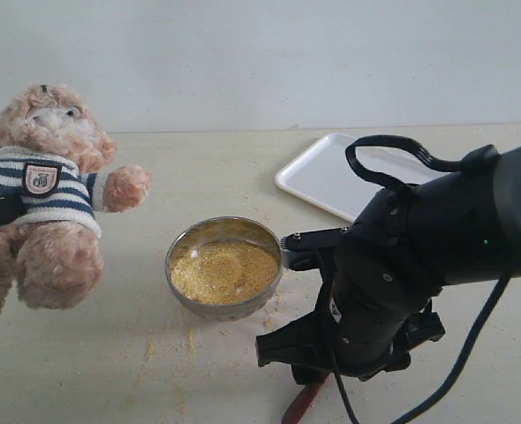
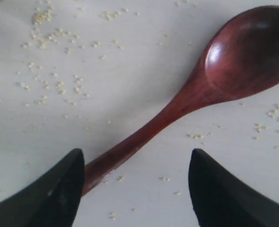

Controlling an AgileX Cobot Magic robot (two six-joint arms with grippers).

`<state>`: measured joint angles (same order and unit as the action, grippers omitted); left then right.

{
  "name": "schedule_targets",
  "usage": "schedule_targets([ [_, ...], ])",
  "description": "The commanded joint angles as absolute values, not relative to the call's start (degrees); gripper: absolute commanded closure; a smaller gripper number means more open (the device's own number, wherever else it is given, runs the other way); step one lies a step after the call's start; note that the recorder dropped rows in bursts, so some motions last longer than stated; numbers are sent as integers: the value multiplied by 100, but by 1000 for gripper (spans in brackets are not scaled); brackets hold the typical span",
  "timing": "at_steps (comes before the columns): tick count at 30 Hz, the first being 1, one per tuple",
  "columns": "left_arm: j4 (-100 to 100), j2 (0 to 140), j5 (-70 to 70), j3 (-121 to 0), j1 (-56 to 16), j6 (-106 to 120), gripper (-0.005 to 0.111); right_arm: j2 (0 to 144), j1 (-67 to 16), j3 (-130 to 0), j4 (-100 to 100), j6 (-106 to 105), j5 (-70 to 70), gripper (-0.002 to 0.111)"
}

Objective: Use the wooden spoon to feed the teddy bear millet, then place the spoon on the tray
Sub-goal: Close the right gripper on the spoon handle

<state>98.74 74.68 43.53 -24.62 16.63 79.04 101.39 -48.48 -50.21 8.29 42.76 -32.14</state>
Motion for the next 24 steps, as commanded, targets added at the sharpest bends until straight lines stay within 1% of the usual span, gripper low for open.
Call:
schedule_targets([
  [1,9995,7474,4501,-2496,1684,7953,102,10134,-4854,-5041,1053,4306,-3577,46],
  [7,9995,7474,4543,-2496,1684,7953,102,10123,-4854,-5041,1454,4295,-4100,46],
  [9,9995,7474,4547,-2496,1684,7953,102,10113,-4854,-5041,1334,4295,-3879,46],
  [12,9995,7474,4547,-2496,1684,7953,102,10112,-4854,-5041,900,4295,-3110,46],
  [15,9995,7474,4566,-2496,1684,7953,102,10124,-4854,-5041,587,4308,-2631,46],
  [20,9995,7474,4566,-2496,1684,7953,102,10124,-4854,-5041,532,4461,-2529,46],
  [24,9995,7474,4598,-2496,1684,7953,102,10124,-4854,-5041,677,4461,-2778,46],
])
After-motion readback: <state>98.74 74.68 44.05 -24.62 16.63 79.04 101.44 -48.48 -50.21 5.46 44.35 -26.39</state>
